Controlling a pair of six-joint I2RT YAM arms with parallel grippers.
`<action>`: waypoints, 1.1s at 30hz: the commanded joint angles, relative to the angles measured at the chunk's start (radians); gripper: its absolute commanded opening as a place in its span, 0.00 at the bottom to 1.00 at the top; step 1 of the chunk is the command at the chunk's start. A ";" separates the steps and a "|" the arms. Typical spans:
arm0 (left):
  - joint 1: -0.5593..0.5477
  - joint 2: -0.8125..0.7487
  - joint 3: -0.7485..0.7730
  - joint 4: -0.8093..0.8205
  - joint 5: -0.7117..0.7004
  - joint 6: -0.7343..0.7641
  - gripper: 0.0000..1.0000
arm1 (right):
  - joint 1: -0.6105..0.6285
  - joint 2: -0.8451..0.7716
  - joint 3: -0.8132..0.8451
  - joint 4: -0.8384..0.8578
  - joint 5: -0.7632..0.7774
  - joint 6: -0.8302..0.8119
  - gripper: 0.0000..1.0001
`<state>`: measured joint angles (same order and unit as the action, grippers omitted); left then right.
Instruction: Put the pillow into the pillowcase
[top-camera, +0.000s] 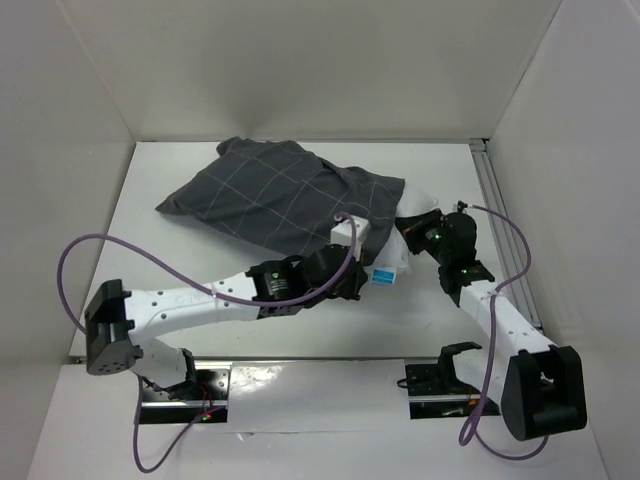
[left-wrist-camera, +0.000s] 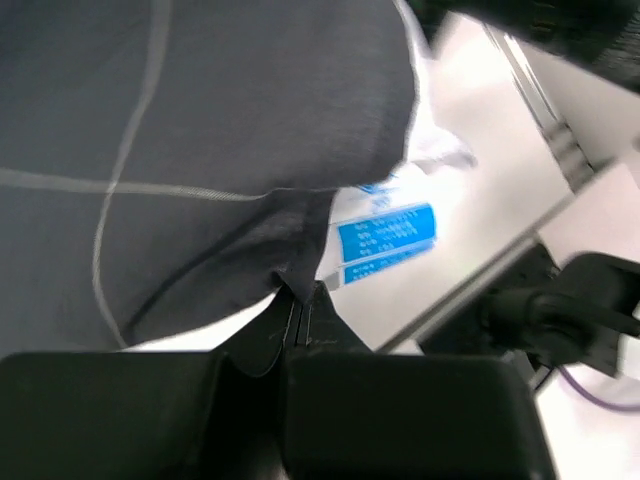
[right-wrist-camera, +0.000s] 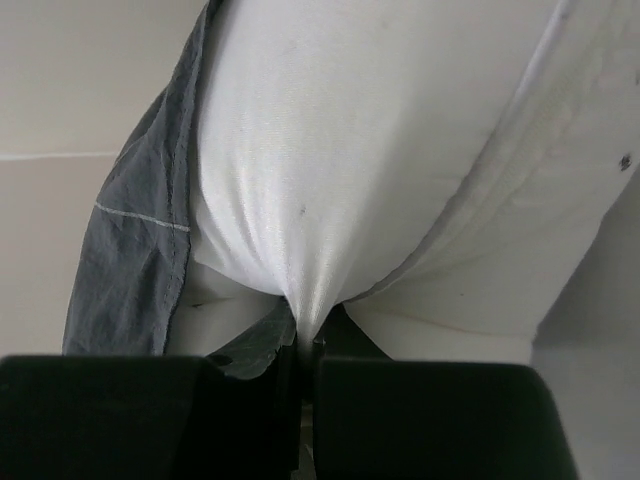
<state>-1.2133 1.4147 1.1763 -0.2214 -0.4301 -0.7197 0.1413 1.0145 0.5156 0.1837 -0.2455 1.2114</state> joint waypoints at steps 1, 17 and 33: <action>-0.025 0.079 0.172 0.103 0.290 0.003 0.00 | 0.027 0.051 -0.008 0.194 -0.014 0.089 0.00; 0.052 0.300 1.219 -0.421 0.280 0.253 0.00 | -0.134 -0.195 0.210 -0.548 -0.153 -0.325 0.00; 0.575 0.767 1.303 -0.426 0.528 0.219 0.61 | -0.118 -0.112 0.242 -0.837 -0.117 -0.515 0.69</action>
<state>-0.6441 2.2070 2.4340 -0.7090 0.0902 -0.5346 0.0296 0.9394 0.7200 -0.5983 -0.3965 0.7708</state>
